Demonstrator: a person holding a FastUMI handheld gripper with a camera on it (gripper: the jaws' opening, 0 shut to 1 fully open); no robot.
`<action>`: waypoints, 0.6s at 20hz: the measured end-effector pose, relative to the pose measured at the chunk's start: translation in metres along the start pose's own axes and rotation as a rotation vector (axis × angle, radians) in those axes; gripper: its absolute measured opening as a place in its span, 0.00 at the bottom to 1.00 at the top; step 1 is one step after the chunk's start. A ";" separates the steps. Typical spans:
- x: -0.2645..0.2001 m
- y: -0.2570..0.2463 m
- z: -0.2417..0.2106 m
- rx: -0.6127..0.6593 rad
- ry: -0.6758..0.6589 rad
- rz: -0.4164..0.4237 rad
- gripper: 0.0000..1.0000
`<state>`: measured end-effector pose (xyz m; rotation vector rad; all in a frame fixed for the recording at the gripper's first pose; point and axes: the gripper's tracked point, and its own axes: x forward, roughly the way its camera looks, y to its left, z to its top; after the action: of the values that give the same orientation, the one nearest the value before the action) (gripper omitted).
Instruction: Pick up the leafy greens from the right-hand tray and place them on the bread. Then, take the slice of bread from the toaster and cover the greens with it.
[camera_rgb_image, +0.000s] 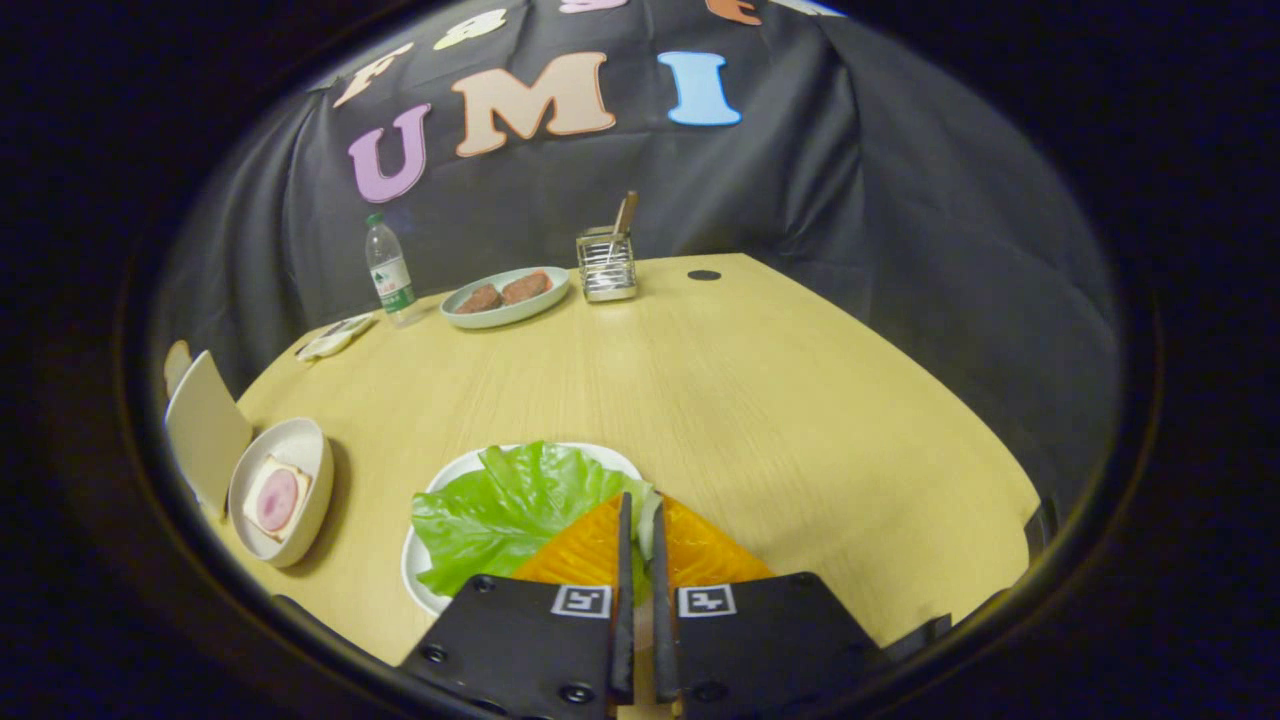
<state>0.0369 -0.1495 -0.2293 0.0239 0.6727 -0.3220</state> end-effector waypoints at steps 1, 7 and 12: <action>0.001 0.000 0.001 -0.001 -0.003 0.000 0.10; -0.005 0.008 0.007 0.033 -0.036 0.045 0.05; -0.016 0.019 0.023 0.105 -0.088 0.117 0.03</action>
<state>0.0453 -0.1295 -0.2028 0.1481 0.5645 -0.2437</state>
